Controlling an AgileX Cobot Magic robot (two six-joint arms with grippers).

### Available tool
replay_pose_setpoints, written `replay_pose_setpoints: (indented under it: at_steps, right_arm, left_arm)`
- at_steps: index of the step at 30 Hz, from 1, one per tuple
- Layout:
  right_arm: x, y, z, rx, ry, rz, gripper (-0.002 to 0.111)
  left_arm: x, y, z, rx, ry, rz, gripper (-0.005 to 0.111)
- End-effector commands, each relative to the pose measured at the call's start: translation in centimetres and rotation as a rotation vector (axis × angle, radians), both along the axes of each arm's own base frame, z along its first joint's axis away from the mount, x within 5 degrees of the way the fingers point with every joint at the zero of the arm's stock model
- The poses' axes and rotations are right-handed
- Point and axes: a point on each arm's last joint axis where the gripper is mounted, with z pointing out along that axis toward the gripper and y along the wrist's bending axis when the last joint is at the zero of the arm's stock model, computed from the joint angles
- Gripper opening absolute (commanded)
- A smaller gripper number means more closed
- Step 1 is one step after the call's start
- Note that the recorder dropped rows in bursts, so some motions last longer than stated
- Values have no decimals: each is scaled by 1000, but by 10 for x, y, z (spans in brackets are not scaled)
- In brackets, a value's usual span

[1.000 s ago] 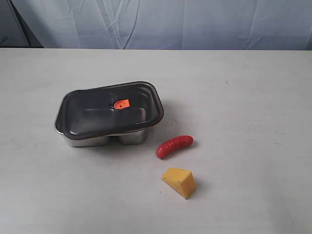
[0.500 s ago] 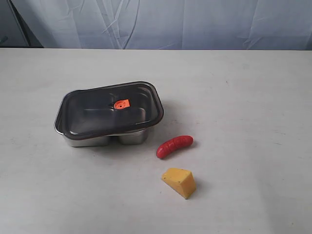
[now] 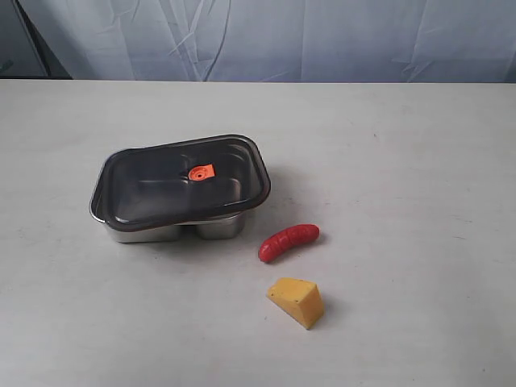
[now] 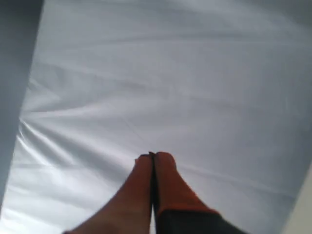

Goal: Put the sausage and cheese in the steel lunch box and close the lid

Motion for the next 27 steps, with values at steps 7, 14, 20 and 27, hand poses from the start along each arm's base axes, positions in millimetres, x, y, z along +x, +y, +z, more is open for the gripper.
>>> replay_pose_setpoints:
  at_steps: [7,14,20,27]
  right_arm:
    - [-2,32,14,-620,263,273,-1]
    - [45,44,15,-810,480,454,-1]
    - [106,59,7,-852,664,709,-1]
    - [181,79,-7,-820,723,975,-1]
  left_arm:
    - [0,-1,-1,1,-1,-13,0]
    - [0,-1,-1,1,-1,-13,0]
    - [0,-1,-1,1,-1,-13,0]
    - [-1,-2,-1,1,-2,-20,0]
